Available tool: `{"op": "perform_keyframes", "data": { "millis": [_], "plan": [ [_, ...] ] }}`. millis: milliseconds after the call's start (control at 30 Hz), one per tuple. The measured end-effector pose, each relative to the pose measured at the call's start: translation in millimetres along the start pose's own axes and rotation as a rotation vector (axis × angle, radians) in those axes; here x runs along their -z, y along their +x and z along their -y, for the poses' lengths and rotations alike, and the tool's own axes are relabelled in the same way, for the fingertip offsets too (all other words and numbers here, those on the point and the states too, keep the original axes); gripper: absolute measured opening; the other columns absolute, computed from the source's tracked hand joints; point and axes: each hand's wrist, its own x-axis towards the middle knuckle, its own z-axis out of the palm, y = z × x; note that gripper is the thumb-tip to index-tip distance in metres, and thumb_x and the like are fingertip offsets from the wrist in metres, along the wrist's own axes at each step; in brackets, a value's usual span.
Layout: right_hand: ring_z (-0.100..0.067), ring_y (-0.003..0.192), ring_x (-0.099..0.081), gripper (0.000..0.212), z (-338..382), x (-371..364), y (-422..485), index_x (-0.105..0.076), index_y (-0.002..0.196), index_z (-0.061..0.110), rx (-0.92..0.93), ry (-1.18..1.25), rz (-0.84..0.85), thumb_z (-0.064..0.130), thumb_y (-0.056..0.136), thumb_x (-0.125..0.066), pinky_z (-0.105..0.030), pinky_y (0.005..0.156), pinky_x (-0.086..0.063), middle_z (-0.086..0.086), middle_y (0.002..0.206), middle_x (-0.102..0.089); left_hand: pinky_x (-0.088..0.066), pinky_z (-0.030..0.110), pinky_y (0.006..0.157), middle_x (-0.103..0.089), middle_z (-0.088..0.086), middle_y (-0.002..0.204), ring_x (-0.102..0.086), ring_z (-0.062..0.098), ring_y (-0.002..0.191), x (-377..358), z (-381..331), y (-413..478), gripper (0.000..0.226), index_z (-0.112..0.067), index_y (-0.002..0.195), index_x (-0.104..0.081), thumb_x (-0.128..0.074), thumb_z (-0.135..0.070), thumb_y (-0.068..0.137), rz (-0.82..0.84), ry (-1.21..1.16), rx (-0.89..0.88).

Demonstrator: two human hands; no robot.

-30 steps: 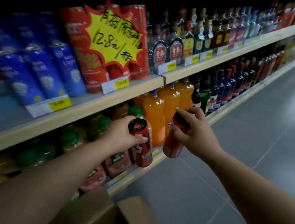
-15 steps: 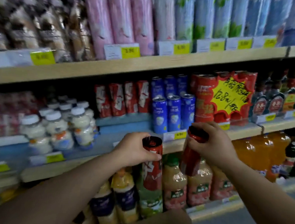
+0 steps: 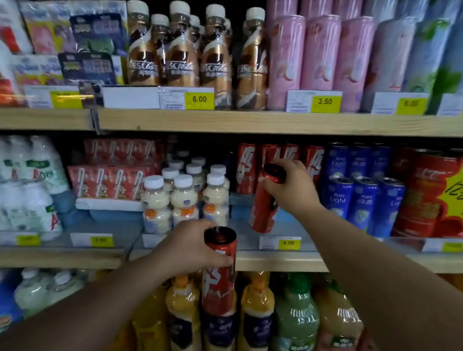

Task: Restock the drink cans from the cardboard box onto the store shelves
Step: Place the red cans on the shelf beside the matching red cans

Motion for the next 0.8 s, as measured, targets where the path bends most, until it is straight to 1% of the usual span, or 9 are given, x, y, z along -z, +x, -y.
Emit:
{"op": "perform_keyframes", "data": {
  "millis": [67,133,200,267,367,433,533,633,800],
  "plan": [
    [-0.029,0.121,-0.051,0.061,5.2,-23.5,13.2,-0.046,0.135,0.013,-0.020,-0.004,0.041,0.034,0.082,-0.068,-0.037,0.103,-0.042,-0.012,0.136,-0.043,-0.055,0.022,0.077,-0.068,-0.013,0.096,-0.065,0.002,0.089,4.8,9.4,-3.1,0.043,-0.029,0.097,-0.063,-0.085,-0.035,0.061,-0.003,-0.009,0.001],
    [-0.031,0.120,-0.051,0.063,4.8,-42.1,23.8,-0.046,0.135,0.010,-0.039,-0.034,0.061,0.034,0.081,-0.069,-0.038,0.101,-0.044,-0.015,0.134,-0.046,-0.053,0.018,0.074,-0.066,-0.016,0.093,-0.062,-0.002,0.086,8.2,15.3,-5.2,0.040,-0.031,0.095,-0.060,-0.084,-0.033,0.064,-0.010,0.002,-0.006],
    [-0.034,0.112,-0.057,0.063,0.0,-56.2,31.5,-0.047,0.132,0.010,-0.076,-0.042,0.089,0.036,0.080,-0.070,-0.045,0.093,-0.050,-0.016,0.131,-0.048,-0.055,0.021,0.077,-0.066,-0.015,0.095,-0.063,0.000,0.088,10.5,20.4,-5.6,0.041,-0.027,0.099,-0.061,-0.083,-0.033,0.065,-0.016,0.004,0.001],
    [-0.035,0.106,-0.060,0.062,-6.4,-66.5,37.1,-0.048,0.131,0.011,-0.102,-0.054,0.100,0.036,0.079,-0.070,-0.047,0.088,-0.053,-0.016,0.131,-0.048,-0.056,0.025,0.082,-0.067,-0.012,0.101,-0.063,0.002,0.092,12.4,24.3,-5.3,0.046,-0.023,0.105,-0.063,-0.083,-0.034,0.065,-0.014,-0.002,0.008],
    [-0.034,0.115,-0.054,0.058,-13.5,-77.1,44.2,-0.050,0.130,0.010,-0.111,-0.086,0.069,0.032,0.081,-0.070,-0.039,0.095,-0.048,-0.016,0.134,-0.045,-0.056,0.027,0.084,-0.068,-0.012,0.105,-0.063,0.002,0.094,13.4,30.2,-2.4,0.051,-0.024,0.110,-0.063,-0.083,-0.035,0.064,-0.014,-0.031,0.010],
    [-0.033,0.114,-0.055,0.057,-14.3,-82.1,48.4,-0.052,0.128,0.009,-0.113,-0.089,0.064,0.032,0.080,-0.071,-0.037,0.093,-0.048,-0.016,0.133,-0.047,-0.056,0.026,0.084,-0.068,-0.012,0.105,-0.063,0.002,0.093,13.2,31.8,0.0,0.051,-0.025,0.110,-0.063,-0.083,-0.035,0.064,-0.018,-0.055,0.014],
    [-0.033,0.108,-0.058,0.056,-13.1,-89.5,53.3,-0.054,0.125,0.007,-0.114,-0.091,0.068,0.033,0.079,-0.072,-0.041,0.090,-0.052,-0.017,0.131,-0.049,-0.055,0.024,0.081,-0.067,-0.015,0.099,-0.063,0.001,0.091,11.8,31.0,2.3,0.044,-0.026,0.103,-0.062,-0.083,-0.033,0.065,-0.027,-0.079,0.016],
    [-0.035,0.114,-0.054,0.060,-10.0,-94.8,53.4,-0.050,0.129,0.005,-0.130,-0.079,0.074,0.034,0.081,-0.071,-0.045,0.094,-0.050,-0.017,0.134,-0.044,-0.055,0.023,0.080,-0.065,-0.016,0.097,-0.063,0.001,0.091,9.0,30.4,4.3,0.045,-0.027,0.103,-0.062,-0.084,-0.033,0.065,-0.029,-0.088,0.013],
    [-0.032,0.122,-0.049,0.056,-9.6,-90.0,45.1,-0.047,0.133,0.009,-0.111,-0.056,0.121,0.042,0.088,-0.057,-0.039,0.100,-0.043,-0.014,0.137,-0.043,-0.054,0.023,0.078,-0.067,-0.013,0.098,-0.063,0.001,0.088,7.5,25.0,9.9,0.041,-0.027,0.098,-0.062,-0.083,-0.034,0.063,-0.049,-0.066,0.020]
  ]
}}
